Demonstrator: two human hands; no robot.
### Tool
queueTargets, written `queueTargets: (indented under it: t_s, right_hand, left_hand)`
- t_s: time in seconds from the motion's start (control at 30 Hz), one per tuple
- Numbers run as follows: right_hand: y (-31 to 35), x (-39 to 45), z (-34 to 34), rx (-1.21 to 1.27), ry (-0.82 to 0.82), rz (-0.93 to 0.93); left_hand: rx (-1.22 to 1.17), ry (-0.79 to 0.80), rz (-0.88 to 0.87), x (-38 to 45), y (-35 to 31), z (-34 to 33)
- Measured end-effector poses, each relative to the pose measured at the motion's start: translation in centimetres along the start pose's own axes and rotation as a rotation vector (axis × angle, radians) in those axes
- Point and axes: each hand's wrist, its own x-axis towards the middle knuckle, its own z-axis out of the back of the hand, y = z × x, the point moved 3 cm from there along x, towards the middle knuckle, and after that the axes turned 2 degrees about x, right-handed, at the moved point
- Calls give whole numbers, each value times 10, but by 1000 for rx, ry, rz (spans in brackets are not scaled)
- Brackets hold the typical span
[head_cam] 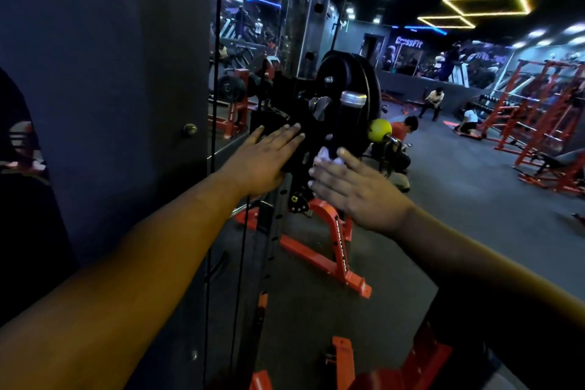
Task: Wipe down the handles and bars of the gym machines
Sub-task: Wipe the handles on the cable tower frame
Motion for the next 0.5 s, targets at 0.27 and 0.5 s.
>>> queueTargets:
  t_s: [0.27, 0.5]
  right_hand:
    - [16, -11, 23, 310, -148, -182]
    - [-32, 26, 24, 277, -327, -481]
  left_hand:
    - [32, 103, 42, -8, 8, -10]
    - [47, 123, 78, -4, -3, -10]
